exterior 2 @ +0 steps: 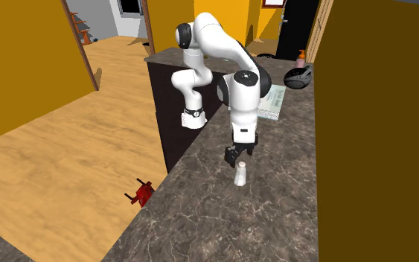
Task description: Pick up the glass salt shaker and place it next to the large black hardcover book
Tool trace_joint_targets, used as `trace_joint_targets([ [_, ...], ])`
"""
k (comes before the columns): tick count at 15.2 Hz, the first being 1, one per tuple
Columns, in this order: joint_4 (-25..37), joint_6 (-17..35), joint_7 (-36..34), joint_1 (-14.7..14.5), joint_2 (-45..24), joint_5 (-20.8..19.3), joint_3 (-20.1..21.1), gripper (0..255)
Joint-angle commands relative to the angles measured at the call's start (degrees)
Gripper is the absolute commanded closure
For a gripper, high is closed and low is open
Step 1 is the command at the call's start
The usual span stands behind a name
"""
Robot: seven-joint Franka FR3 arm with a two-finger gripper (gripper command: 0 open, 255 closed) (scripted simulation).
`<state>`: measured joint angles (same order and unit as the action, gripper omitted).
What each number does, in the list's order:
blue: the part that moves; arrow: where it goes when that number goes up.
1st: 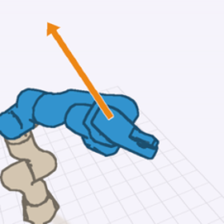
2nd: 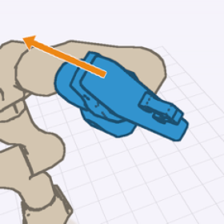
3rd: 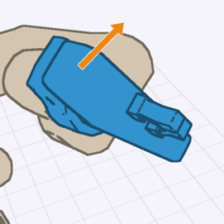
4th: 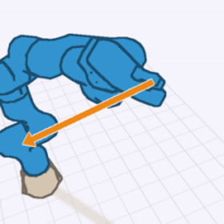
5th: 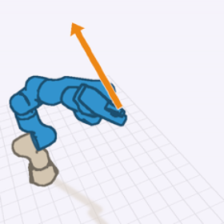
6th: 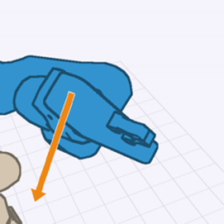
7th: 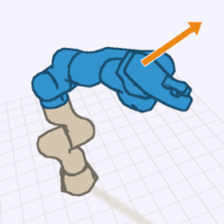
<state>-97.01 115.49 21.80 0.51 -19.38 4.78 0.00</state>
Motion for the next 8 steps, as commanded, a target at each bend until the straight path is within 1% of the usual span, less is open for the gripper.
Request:
trace_joint_targets([
  [1, -0.35, 1.36, 0.09, -0.04, -1.01, 0.11, 0.07, 0],
  [5, -1.92, 4.03, 0.16, -0.15, -2.1, 0.2, 0.14, 0],
  [8, -2.13, 4.41, 0.17, -0.17, -2.26, 0.22, 0.16, 0],
])
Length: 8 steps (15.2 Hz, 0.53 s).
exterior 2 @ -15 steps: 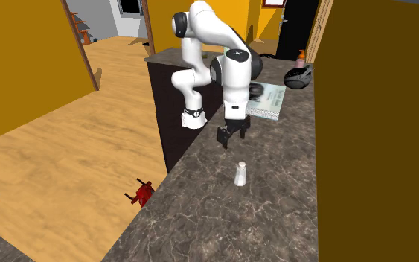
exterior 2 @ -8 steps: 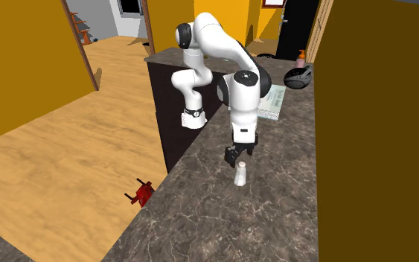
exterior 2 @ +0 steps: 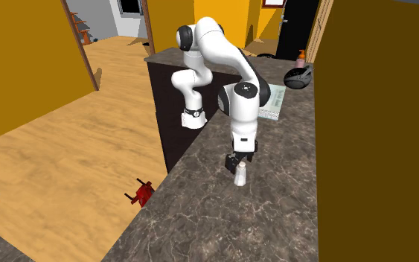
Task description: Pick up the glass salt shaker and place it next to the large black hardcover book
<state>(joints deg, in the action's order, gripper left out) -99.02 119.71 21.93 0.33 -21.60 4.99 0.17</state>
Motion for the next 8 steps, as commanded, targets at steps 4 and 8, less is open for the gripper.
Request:
trace_joint_targets([
  [4, -0.12, 0.19, 0.03, 0.01, -0.05, 0.01, 0.0, 0],
  [8, -0.11, 0.17, 0.03, 0.01, -0.05, 0.01, 0.0, 255],
])
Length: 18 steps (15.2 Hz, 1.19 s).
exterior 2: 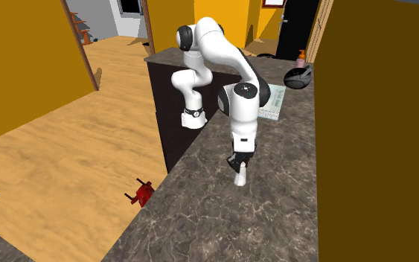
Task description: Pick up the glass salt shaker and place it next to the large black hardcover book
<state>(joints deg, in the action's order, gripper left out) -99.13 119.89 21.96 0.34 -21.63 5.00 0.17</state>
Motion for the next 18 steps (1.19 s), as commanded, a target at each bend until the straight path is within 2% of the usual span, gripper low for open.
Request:
trace_joint_targets([
  [1, -0.01, 0.0, 0.0, 0.0, -0.01, 0.0, -0.01, 255],
  [7, -0.01, 0.01, 0.0, 0.01, -0.02, 0.0, -0.01, 255],
  [18, 4.57, -7.36, -0.58, 0.04, 2.79, -0.28, -0.08, 255],
])
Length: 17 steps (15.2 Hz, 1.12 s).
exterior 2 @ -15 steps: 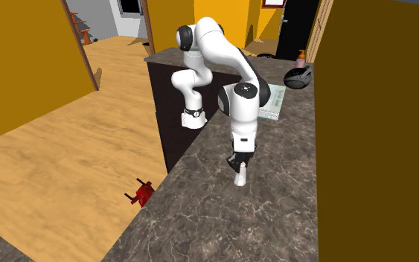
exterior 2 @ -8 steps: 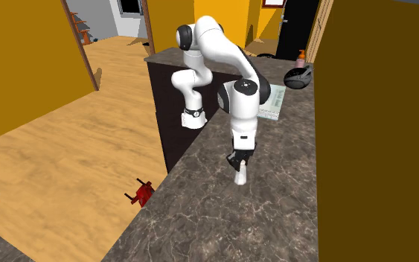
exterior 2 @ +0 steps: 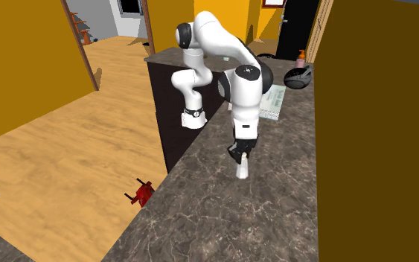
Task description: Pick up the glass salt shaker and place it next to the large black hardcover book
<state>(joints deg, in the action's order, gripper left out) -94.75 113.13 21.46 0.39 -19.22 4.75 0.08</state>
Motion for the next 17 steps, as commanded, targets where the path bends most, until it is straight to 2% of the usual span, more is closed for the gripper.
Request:
trace_joint_targets([
  [1, 0.7, -1.29, -0.13, -0.01, 0.57, -0.04, 0.0, 255],
  [17, 11.08, -13.02, -0.97, 0.07, 1.95, -0.3, -0.05, 255],
])
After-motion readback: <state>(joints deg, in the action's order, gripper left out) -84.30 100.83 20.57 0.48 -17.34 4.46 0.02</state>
